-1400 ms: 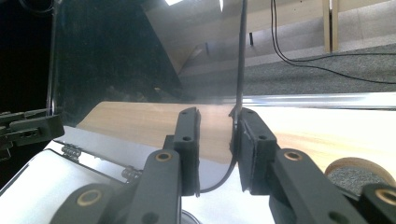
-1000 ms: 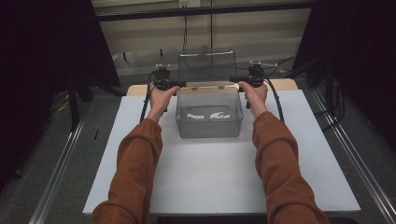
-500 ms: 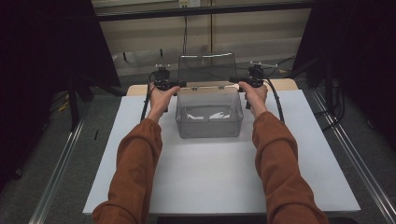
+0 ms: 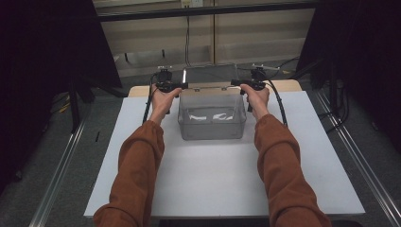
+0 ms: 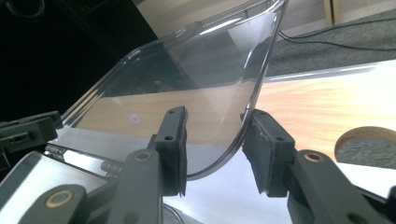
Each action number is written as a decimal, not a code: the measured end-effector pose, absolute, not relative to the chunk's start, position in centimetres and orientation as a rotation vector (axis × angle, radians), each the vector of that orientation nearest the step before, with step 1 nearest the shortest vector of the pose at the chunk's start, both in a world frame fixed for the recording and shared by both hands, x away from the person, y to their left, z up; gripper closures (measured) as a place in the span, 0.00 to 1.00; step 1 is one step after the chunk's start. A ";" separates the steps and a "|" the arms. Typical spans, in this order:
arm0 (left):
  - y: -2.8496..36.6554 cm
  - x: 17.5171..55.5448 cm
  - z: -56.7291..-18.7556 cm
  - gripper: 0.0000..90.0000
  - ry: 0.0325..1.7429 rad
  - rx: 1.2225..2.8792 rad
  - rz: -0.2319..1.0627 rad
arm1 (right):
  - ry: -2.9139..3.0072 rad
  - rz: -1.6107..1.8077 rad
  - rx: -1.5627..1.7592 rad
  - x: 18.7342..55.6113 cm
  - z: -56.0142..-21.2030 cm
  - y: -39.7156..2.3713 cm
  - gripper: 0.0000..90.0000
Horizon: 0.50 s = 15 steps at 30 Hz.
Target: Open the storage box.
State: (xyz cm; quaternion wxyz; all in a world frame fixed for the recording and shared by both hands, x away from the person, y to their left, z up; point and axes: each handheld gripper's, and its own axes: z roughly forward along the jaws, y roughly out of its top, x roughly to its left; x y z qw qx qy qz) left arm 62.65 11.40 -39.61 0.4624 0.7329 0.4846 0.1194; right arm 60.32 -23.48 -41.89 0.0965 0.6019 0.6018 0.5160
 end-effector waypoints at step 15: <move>11.3 62.7 -40.1 0.62 1.204 1.775 0.283 | 1.759 1.483 1.788 60.3 -41.9 -23.5 0.53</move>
